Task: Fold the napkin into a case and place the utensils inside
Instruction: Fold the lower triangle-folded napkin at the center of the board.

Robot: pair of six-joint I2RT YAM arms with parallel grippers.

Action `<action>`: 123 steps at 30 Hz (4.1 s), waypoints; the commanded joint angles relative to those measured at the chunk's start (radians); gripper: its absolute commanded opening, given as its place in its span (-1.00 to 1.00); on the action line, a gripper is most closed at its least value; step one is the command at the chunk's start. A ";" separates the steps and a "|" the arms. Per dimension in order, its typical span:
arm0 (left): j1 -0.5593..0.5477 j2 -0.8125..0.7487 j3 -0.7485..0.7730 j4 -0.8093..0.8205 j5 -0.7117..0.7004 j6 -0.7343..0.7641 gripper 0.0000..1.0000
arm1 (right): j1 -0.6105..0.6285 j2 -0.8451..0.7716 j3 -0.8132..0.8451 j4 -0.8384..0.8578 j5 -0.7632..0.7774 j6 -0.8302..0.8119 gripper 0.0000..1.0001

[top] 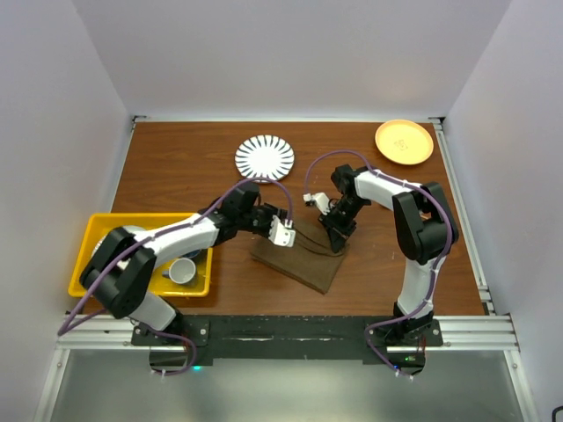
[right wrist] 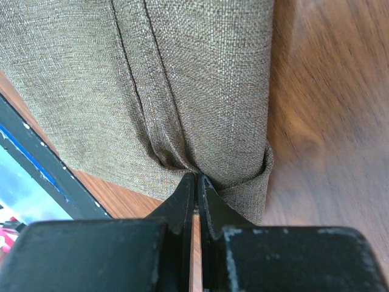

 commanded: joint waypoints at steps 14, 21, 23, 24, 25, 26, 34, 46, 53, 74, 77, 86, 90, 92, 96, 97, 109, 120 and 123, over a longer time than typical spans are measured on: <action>-0.087 0.258 0.081 0.161 -0.128 0.218 -0.19 | -0.002 0.038 0.036 0.144 0.145 -0.118 -1.00; -0.087 0.277 0.092 0.182 -0.137 0.182 -0.34 | -0.002 0.058 0.069 0.132 0.145 -0.126 -1.00; -0.087 0.278 0.102 0.178 -0.128 0.162 -0.42 | -0.004 0.063 0.082 0.133 0.146 -0.127 -1.00; -0.087 0.281 0.108 0.169 -0.122 0.153 -0.46 | -0.004 0.066 0.089 0.132 0.148 -0.127 -1.00; -0.085 0.284 0.125 0.158 -0.121 0.145 -0.51 | -0.004 0.070 0.101 0.125 0.148 -0.129 -1.00; -0.087 0.288 0.130 0.150 -0.119 0.143 -0.61 | -0.004 0.073 0.105 0.122 0.151 -0.129 -1.00; -0.085 0.291 0.179 0.052 -0.131 0.119 -1.00 | -0.012 0.052 0.154 0.070 0.113 -0.130 -1.00; -0.110 0.232 0.173 -0.174 -0.123 0.025 -1.00 | -0.010 -0.009 0.125 -0.007 0.065 -0.152 -1.00; -0.111 0.286 0.173 -0.157 -0.171 -0.071 -1.00 | -0.021 -0.009 0.139 -0.032 0.017 -0.169 -0.96; -0.097 0.217 0.219 -0.287 -0.110 -0.107 -1.00 | -0.049 -0.066 0.093 -0.065 -0.059 -0.261 -1.00; -0.102 0.238 0.208 -0.287 -0.113 -0.110 -1.00 | -0.048 -0.054 0.073 -0.040 -0.064 -0.241 -0.99; -0.119 0.311 0.144 -0.217 -0.143 -0.134 -1.00 | -0.076 -0.085 0.189 -0.193 -0.189 -0.210 -0.27; -0.122 0.318 0.125 -0.204 -0.156 -0.131 -1.00 | -0.105 -0.085 0.266 -0.224 -0.285 -0.132 -0.21; -0.122 0.320 0.116 -0.198 -0.165 -0.128 -1.00 | -0.107 -0.094 0.242 -0.118 -0.254 -0.011 -0.30; -0.122 0.321 0.116 -0.192 -0.170 -0.145 -1.00 | -0.107 -0.089 0.172 0.024 -0.141 0.168 -0.44; -0.122 0.324 0.115 -0.191 -0.171 -0.148 -1.00 | -0.108 -0.086 0.156 0.039 -0.122 0.176 -0.45; -0.124 0.338 0.118 -0.187 -0.193 -0.190 -1.00 | -0.102 -0.132 0.006 0.038 -0.090 0.167 -0.31; -0.128 0.338 0.118 -0.189 -0.202 -0.211 -1.00 | -0.168 -0.215 0.036 0.053 0.076 0.340 -0.04; -0.128 0.343 0.121 -0.189 -0.205 -0.222 -1.00 | -0.170 -0.204 0.017 0.056 0.060 0.370 -0.06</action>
